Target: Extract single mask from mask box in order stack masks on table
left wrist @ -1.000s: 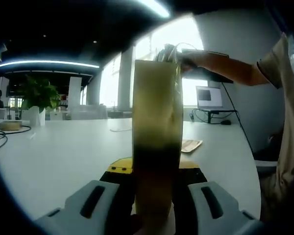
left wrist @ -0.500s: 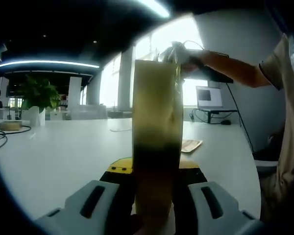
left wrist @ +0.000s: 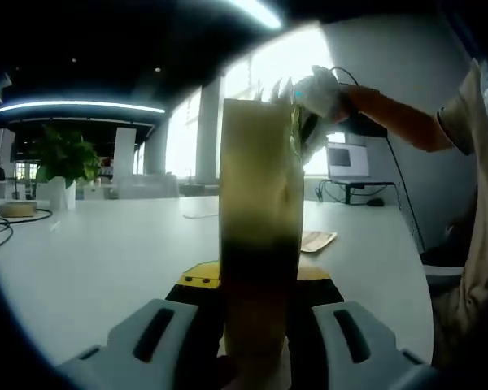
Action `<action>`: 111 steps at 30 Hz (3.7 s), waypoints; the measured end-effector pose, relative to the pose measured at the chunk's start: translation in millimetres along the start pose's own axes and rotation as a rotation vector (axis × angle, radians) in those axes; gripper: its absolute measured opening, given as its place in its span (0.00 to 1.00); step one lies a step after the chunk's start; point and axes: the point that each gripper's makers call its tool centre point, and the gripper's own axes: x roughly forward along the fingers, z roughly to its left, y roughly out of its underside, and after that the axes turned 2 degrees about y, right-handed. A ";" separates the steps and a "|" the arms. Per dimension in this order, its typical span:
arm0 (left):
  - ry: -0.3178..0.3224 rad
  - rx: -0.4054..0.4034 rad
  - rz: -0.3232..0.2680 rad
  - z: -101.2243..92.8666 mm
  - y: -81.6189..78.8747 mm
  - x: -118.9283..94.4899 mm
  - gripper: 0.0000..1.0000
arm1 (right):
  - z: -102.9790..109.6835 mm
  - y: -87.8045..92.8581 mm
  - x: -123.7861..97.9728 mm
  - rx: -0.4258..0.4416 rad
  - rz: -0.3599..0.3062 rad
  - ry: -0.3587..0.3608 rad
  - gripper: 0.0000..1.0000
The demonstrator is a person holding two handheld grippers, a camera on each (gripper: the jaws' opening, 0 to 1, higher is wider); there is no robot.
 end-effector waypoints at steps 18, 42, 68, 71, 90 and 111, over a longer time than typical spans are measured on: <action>-0.001 0.001 0.001 0.0 0.2 0.4 0.19 | 57.6 11.2 9.4 0.044 -0.031 -0.027 0.00; -0.003 0.003 0.003 -0.1 0.6 0.8 0.19 | 115.6 25.0 38.1 0.144 -0.041 -0.104 0.00; -0.003 0.004 0.004 -0.4 0.5 0.2 0.19 | 136.2 22.1 51.0 0.252 -0.040 -0.129 0.00; -0.003 0.004 0.004 -0.4 0.5 0.2 0.19 | 135.5 18.9 50.0 0.237 -0.069 -0.126 0.01; -0.003 0.004 0.004 -0.3 0.9 0.1 0.19 | 129.2 18.0 27.5 0.361 -0.219 -0.087 0.13; -0.005 0.004 0.005 -0.4 0.8 0.0 0.19 | 113.4 28.4 6.6 0.749 -0.464 0.039 0.00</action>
